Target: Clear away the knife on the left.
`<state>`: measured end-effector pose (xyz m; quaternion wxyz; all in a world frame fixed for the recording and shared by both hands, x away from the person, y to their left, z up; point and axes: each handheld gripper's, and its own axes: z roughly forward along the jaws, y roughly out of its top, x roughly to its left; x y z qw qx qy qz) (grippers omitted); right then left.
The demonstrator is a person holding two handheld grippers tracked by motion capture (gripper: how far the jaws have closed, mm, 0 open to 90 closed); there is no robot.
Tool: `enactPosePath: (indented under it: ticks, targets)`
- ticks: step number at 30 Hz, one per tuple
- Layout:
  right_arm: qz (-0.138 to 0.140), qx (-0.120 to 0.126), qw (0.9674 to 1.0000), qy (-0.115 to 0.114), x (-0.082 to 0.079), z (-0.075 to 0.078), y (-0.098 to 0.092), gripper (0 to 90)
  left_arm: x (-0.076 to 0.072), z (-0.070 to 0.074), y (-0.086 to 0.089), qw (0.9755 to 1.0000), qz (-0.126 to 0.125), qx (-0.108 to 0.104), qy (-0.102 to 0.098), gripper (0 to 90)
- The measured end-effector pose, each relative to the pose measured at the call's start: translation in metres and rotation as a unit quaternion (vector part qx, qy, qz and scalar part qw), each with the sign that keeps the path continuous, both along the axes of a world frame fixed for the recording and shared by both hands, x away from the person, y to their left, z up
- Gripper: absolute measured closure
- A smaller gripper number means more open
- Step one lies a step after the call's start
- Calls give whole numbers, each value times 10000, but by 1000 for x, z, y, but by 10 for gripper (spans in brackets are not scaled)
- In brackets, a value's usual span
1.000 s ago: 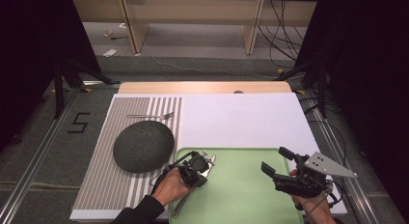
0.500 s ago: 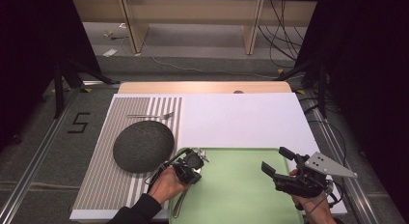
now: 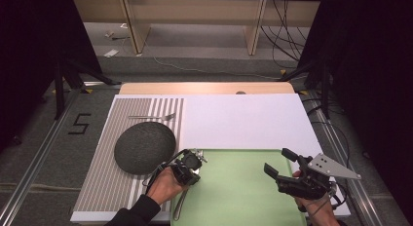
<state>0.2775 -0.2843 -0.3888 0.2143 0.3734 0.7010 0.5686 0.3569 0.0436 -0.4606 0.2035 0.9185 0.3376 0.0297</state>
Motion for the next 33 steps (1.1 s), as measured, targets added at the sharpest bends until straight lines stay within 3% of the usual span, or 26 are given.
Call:
enactPosePath:
  ticks: [33]
  targets:
    - [22,9,10000,0,0,0,0,189,0,0,20,9996,191,-26,224,895]
